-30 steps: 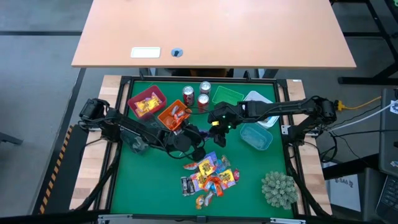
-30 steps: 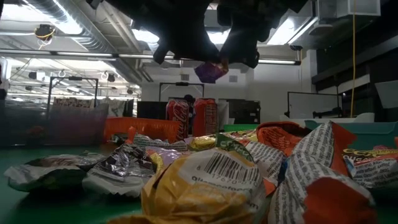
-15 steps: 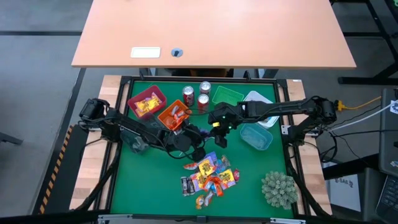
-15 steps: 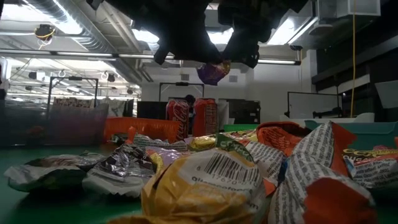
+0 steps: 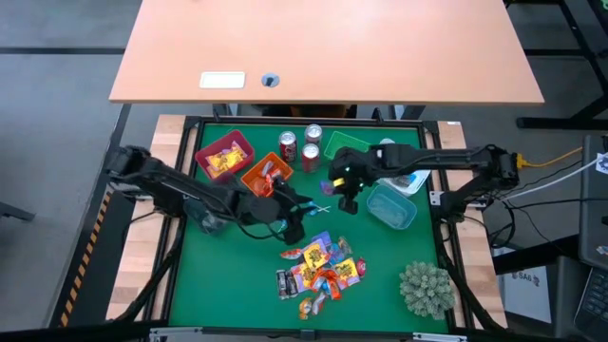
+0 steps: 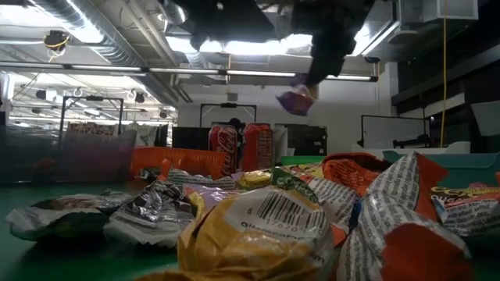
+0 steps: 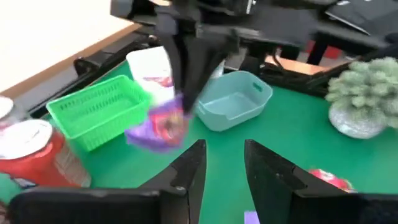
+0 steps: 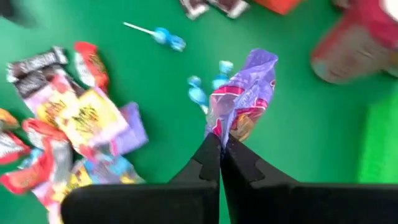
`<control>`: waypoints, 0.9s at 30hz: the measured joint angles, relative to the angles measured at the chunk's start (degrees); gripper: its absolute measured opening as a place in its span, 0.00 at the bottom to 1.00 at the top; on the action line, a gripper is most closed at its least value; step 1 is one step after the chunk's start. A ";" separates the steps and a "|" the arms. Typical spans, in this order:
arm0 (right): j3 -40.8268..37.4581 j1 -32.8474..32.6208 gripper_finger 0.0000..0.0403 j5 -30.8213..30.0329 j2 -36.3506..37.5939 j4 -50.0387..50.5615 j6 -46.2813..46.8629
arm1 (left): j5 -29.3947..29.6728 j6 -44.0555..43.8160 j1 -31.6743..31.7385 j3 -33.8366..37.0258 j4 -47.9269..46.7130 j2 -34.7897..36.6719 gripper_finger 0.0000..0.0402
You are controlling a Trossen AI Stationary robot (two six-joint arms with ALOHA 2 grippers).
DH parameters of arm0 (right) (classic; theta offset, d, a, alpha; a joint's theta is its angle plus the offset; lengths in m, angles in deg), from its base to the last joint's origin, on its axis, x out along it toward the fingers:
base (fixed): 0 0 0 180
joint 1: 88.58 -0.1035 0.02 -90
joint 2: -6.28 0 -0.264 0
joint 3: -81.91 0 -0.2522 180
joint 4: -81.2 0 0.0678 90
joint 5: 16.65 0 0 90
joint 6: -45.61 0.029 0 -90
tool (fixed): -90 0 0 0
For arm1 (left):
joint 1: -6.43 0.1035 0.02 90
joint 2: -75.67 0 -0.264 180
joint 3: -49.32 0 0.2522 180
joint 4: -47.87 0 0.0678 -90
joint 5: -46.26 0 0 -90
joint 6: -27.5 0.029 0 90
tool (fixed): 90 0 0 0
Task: Sort candy
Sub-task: Put the violet gummy into the white bin
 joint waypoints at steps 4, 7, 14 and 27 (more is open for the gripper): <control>-0.02 4.21 0.00 -3.77 3.54 6.55 -1.26 | 0.22 0.02 -0.02 -0.01 -8.64 6.51 0.26; -1.23 7.51 0.01 -7.13 6.94 9.44 -1.94 | 1.63 0.00 -0.11 0.02 -14.58 11.59 0.26; -9.89 15.99 0.01 -11.22 14.77 13.28 -1.91 | 4.74 -3.26 -1.63 0.02 -29.29 19.55 0.26; -24.17 26.08 0.00 -11.94 18.94 13.26 -1.86 | 6.41 -8.50 -6.95 0.76 -38.07 20.43 0.26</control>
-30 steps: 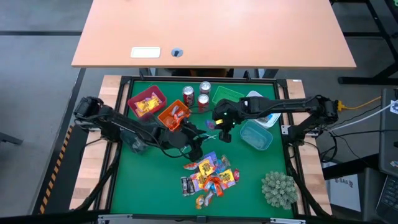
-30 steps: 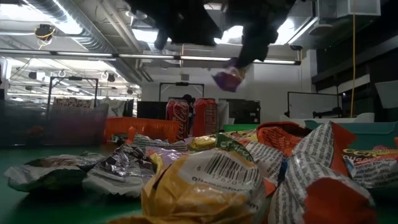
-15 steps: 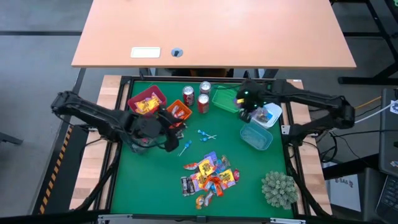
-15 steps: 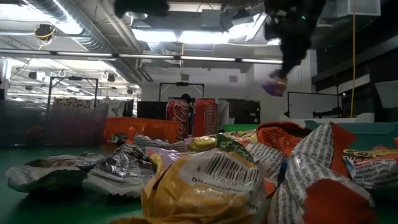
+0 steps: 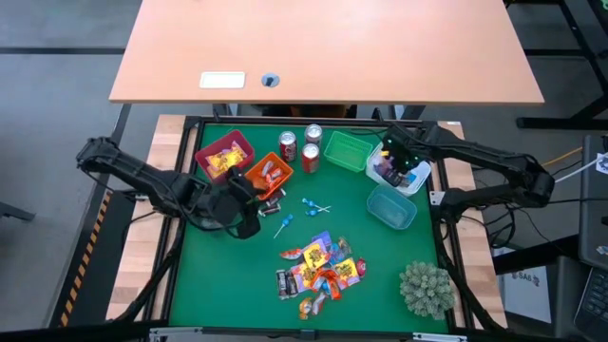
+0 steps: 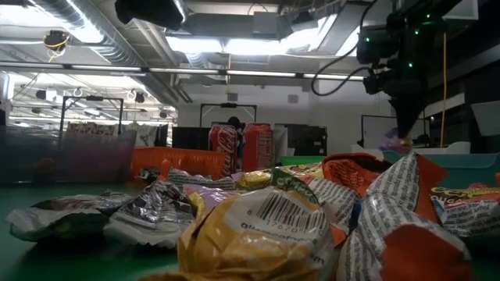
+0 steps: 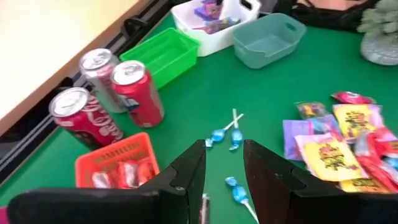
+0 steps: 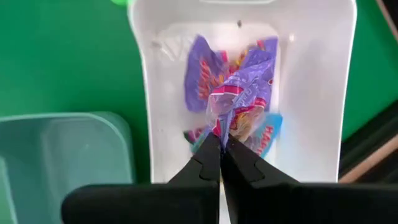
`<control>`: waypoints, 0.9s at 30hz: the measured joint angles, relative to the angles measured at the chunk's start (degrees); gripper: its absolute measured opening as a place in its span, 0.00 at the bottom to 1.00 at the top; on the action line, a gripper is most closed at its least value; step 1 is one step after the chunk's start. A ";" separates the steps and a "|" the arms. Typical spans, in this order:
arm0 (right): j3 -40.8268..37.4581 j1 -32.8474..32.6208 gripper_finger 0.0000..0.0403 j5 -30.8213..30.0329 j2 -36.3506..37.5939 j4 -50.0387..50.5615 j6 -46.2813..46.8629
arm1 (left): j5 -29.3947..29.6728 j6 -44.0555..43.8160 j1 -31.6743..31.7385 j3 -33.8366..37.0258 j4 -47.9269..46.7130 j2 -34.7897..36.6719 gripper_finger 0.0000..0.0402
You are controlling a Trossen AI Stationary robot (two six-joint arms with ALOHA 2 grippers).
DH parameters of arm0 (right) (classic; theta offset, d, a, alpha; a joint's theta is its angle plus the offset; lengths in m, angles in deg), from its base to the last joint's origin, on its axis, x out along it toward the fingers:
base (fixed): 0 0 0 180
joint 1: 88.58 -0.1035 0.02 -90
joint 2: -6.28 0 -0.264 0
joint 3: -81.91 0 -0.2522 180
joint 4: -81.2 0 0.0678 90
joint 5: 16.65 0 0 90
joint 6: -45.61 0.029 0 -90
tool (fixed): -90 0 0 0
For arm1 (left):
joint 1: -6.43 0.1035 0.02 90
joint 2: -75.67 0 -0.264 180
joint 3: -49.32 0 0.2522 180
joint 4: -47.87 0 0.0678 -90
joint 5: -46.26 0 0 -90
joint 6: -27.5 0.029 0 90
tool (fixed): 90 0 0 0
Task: Sort candy
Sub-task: Put the violet gummy into the white bin, then put the blue candy into the green bin
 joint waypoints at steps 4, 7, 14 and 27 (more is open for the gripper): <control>-0.62 0.29 0.01 -0.02 -0.06 -0.29 0.00 | -0.06 -1.30 -1.17 2.41 2.37 -0.02 0.26; -0.61 0.24 0.02 0.00 -0.06 -0.33 -0.01 | -0.05 -2.27 -1.26 4.37 5.16 -0.02 0.26; -0.61 0.23 0.13 0.00 -0.08 -0.33 0.01 | -0.05 -2.24 -1.23 5.62 7.66 -0.04 0.26; 6.00 0.23 0.33 0.00 -0.12 5.18 -1.43 | -0.04 -2.03 -1.23 5.62 7.63 -0.07 0.26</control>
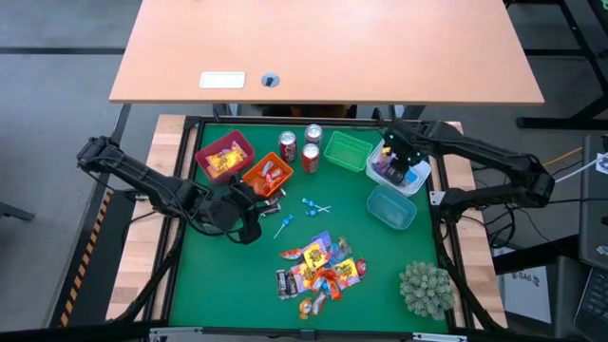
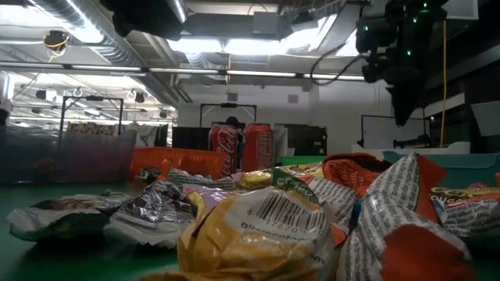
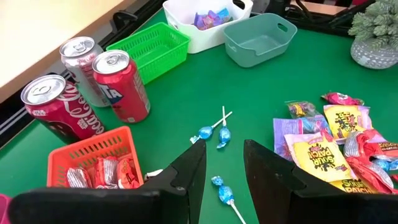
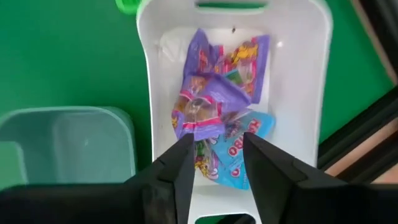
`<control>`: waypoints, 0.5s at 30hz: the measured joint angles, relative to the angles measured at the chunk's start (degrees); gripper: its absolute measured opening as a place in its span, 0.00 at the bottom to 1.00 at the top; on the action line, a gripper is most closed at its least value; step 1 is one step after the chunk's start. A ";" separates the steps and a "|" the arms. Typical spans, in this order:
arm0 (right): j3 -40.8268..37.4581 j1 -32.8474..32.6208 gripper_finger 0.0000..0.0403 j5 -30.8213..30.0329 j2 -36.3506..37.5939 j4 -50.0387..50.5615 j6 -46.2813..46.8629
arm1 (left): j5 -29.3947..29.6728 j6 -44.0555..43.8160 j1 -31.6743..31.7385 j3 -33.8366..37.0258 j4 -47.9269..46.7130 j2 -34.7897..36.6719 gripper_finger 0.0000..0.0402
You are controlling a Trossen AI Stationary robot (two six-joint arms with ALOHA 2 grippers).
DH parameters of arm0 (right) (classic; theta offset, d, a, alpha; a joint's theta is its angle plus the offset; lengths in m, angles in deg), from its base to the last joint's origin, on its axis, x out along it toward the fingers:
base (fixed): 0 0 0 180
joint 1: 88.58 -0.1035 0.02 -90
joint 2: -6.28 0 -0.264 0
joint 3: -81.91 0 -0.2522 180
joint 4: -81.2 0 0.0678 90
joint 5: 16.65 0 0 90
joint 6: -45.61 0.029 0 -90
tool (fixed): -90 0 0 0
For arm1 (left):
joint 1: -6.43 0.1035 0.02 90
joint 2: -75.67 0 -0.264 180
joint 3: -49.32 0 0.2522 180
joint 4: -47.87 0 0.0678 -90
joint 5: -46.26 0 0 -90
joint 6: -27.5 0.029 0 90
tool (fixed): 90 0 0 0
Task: Sort candy
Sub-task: Put the blue candy into the green bin
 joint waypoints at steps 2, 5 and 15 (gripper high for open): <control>2.34 -0.02 0.33 0.35 0.00 0.95 -0.01 | 0.00 0.00 0.00 0.00 -0.01 0.00 0.26; 5.90 -0.02 0.33 4.97 0.02 0.73 -0.01 | 0.00 0.00 0.00 0.00 -0.01 0.00 0.26; 7.70 -8.10 0.33 22.03 -0.38 -17.84 2.66 | 0.00 0.00 0.02 0.00 -0.03 0.00 0.26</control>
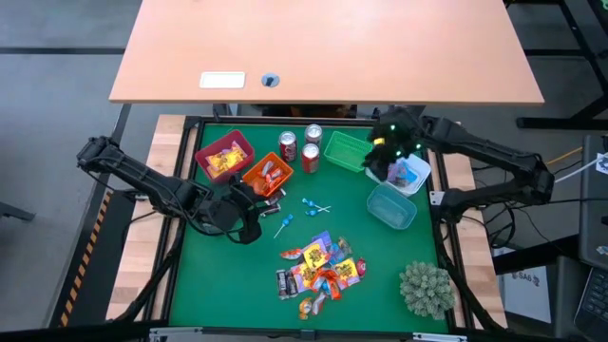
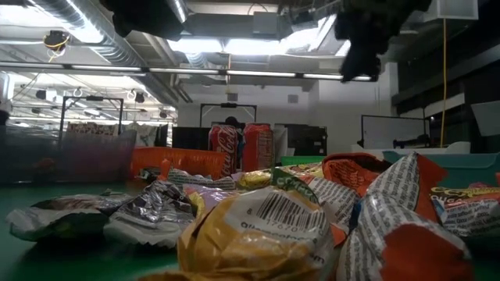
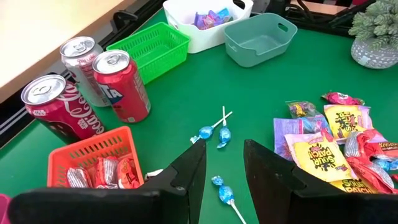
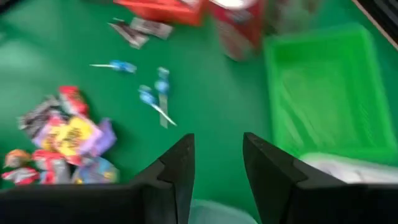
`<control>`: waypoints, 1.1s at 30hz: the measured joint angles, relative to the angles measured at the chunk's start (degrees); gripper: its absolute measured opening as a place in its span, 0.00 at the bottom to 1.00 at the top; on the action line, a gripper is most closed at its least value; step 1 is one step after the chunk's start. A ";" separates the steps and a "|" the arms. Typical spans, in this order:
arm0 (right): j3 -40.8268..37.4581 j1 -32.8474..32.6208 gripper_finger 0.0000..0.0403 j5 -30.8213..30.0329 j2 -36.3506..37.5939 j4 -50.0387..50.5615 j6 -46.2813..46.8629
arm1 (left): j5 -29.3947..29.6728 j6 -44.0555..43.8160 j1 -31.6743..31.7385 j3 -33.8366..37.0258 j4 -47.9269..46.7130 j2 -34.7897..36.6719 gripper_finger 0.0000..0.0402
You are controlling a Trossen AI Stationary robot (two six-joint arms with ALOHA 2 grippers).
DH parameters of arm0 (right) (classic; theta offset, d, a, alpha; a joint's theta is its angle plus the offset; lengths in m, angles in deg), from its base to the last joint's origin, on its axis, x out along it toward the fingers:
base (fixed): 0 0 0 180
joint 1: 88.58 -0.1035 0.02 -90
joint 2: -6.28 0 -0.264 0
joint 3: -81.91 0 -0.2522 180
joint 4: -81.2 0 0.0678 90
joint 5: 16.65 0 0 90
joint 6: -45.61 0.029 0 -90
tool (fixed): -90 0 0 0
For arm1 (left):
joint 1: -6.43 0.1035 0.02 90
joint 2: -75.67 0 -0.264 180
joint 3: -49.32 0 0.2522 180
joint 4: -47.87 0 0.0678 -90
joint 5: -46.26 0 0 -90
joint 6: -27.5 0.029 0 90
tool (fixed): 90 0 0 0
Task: Sort candy
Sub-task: Put the blue candy into the green bin
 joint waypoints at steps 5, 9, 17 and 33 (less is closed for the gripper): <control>0.00 -9.52 0.33 -1.96 -1.49 -7.22 -0.14 | 0.05 0.01 0.00 0.00 -0.02 0.00 0.26; 0.00 -16.14 0.33 -6.85 -4.49 -10.22 -1.62 | 0.72 0.00 0.00 0.00 -0.07 0.00 0.26; -0.02 -23.24 0.33 -10.99 -13.09 -15.67 -5.95 | 0.85 0.02 0.00 0.00 -0.24 0.00 0.26; -0.02 -25.37 0.33 -11.11 -31.50 -28.41 -13.91 | 0.87 -0.04 0.00 0.00 0.02 -0.02 0.26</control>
